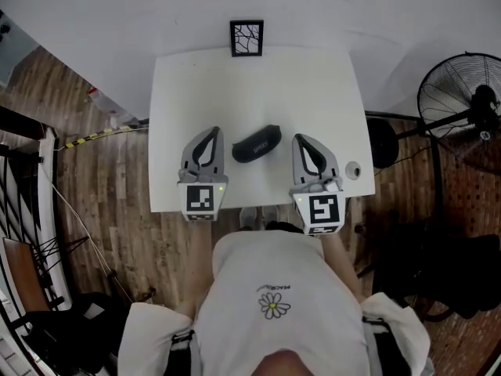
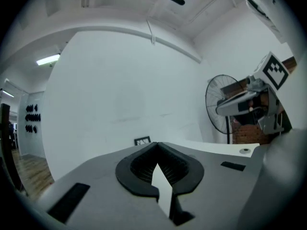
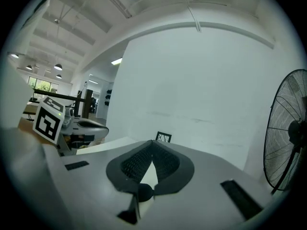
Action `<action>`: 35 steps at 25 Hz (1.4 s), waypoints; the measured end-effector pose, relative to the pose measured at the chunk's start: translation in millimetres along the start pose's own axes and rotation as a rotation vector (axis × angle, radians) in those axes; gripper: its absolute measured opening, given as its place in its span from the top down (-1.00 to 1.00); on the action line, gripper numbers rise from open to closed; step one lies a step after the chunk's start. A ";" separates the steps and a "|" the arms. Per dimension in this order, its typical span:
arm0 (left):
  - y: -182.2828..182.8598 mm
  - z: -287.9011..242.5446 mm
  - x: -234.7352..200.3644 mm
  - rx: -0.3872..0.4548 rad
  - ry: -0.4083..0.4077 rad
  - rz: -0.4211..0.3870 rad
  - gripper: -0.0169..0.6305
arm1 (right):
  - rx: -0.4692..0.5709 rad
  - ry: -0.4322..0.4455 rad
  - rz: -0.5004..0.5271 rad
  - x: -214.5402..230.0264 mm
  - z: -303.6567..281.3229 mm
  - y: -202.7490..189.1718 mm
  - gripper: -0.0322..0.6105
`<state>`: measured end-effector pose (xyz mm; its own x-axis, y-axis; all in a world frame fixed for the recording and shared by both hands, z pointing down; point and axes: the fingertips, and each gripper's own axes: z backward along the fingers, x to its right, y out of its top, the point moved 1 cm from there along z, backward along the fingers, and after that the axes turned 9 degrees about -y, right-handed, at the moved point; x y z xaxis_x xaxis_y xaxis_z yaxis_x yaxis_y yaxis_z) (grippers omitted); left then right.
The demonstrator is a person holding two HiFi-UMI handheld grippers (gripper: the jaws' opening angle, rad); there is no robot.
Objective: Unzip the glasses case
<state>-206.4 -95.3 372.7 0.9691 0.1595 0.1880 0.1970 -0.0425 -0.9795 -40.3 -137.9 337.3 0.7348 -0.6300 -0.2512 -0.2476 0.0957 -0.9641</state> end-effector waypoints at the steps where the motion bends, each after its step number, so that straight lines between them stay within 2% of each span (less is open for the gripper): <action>1: -12.4 -2.6 0.3 -0.028 -0.004 0.008 0.91 | -0.009 0.000 -0.001 -0.4 1.2 -2.8 0.88; 8: -105.0 -9.9 20.0 -0.285 -0.064 0.139 0.91 | -0.087 -0.007 -0.015 -0.1 13.8 -29.0 0.88; 12: -134.4 -12.9 34.7 -0.380 -0.084 0.134 0.91 | -0.132 -0.027 -0.036 4.4 21.0 -38.7 0.88; 18: -153.5 -15.9 47.8 -0.430 -0.120 0.122 0.91 | -0.167 -0.045 -0.051 10.5 28.0 -48.7 0.88; 23: -161.2 -18.6 43.6 -0.458 -0.098 0.100 0.91 | -0.187 -0.040 -0.045 11.9 36.2 -57.6 0.88; 27: -171.8 -23.9 49.7 -0.507 -0.138 0.108 0.91 | -0.208 -0.046 -0.048 14.4 40.8 -63.9 0.88; 35: -176.0 -23.7 74.7 -0.538 -0.205 0.096 0.91 | -0.217 -0.057 -0.054 19.3 42.6 -70.8 0.88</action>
<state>-165.2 -99.3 560.9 0.9483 0.3160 0.0295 0.2092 -0.5524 -0.8069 18.3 -124.0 397.1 0.7838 -0.5843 -0.2102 -0.3323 -0.1087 -0.9369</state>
